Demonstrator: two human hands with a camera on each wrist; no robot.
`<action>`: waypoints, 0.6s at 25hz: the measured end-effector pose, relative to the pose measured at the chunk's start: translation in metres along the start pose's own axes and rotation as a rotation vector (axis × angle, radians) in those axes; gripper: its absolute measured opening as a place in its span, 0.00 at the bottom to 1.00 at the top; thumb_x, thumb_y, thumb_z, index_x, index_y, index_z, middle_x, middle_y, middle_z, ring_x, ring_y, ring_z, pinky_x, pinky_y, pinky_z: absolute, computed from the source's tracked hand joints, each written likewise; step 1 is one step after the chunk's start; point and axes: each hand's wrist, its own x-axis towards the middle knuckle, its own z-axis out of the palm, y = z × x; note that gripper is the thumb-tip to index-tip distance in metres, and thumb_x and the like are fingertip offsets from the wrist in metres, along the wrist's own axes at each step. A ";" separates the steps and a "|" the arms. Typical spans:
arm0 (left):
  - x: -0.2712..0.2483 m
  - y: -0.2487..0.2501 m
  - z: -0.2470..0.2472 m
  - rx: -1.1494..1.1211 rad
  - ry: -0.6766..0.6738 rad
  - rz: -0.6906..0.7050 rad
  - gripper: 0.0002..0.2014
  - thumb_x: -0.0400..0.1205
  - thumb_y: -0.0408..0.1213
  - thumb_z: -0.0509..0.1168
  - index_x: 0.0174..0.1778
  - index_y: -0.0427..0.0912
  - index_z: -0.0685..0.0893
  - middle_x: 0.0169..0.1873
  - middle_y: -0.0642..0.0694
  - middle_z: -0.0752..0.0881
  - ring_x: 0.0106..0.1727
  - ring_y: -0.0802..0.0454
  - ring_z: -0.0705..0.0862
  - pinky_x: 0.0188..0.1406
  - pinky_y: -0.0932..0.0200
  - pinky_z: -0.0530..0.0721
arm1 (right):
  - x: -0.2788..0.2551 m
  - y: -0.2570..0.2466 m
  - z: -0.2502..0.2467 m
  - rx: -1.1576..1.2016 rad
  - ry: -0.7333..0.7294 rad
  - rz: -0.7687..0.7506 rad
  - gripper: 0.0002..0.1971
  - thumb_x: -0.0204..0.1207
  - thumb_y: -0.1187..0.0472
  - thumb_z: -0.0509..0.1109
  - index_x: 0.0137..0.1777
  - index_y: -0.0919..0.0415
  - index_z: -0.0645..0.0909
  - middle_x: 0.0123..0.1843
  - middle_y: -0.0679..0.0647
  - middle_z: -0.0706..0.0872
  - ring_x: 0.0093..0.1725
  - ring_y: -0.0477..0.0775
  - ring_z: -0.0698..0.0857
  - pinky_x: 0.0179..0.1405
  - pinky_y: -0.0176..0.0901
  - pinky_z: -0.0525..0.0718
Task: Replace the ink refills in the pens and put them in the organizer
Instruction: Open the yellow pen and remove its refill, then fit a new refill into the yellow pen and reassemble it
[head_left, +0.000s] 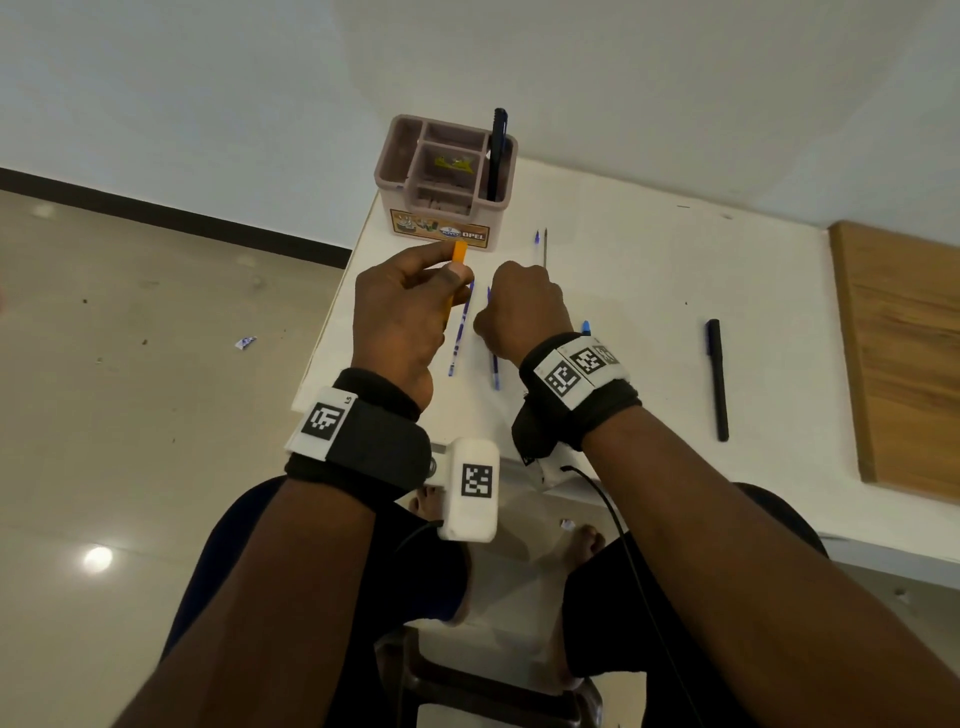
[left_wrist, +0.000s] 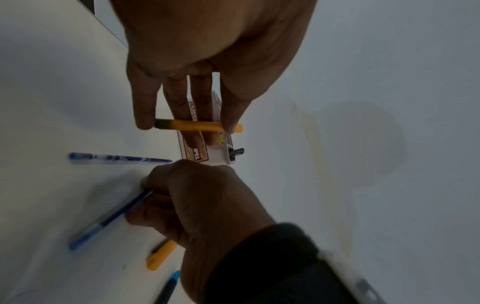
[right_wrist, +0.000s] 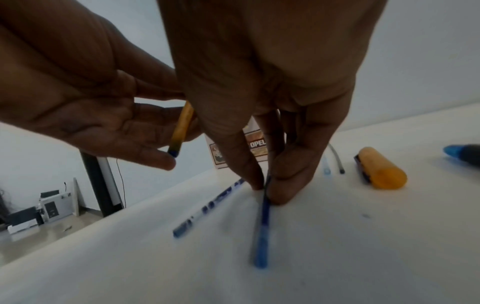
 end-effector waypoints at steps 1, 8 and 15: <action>0.000 0.000 0.002 0.003 -0.013 0.003 0.14 0.86 0.38 0.71 0.68 0.47 0.89 0.56 0.47 0.94 0.56 0.53 0.93 0.44 0.57 0.84 | 0.000 0.000 -0.001 -0.003 0.002 -0.009 0.14 0.85 0.57 0.73 0.63 0.65 0.80 0.55 0.60 0.82 0.56 0.59 0.81 0.63 0.50 0.82; -0.012 -0.006 0.013 0.029 -0.074 0.007 0.12 0.87 0.39 0.71 0.67 0.45 0.89 0.53 0.48 0.95 0.56 0.52 0.94 0.47 0.52 0.87 | -0.005 0.022 -0.005 0.019 0.008 0.022 0.18 0.83 0.51 0.75 0.62 0.65 0.81 0.49 0.57 0.78 0.48 0.55 0.76 0.47 0.45 0.73; -0.018 -0.006 0.026 0.004 -0.021 0.003 0.12 0.87 0.39 0.71 0.65 0.46 0.90 0.54 0.49 0.95 0.54 0.54 0.94 0.42 0.56 0.84 | -0.016 0.023 -0.009 0.030 0.032 -0.056 0.14 0.87 0.57 0.70 0.65 0.65 0.80 0.61 0.62 0.85 0.56 0.60 0.80 0.52 0.44 0.72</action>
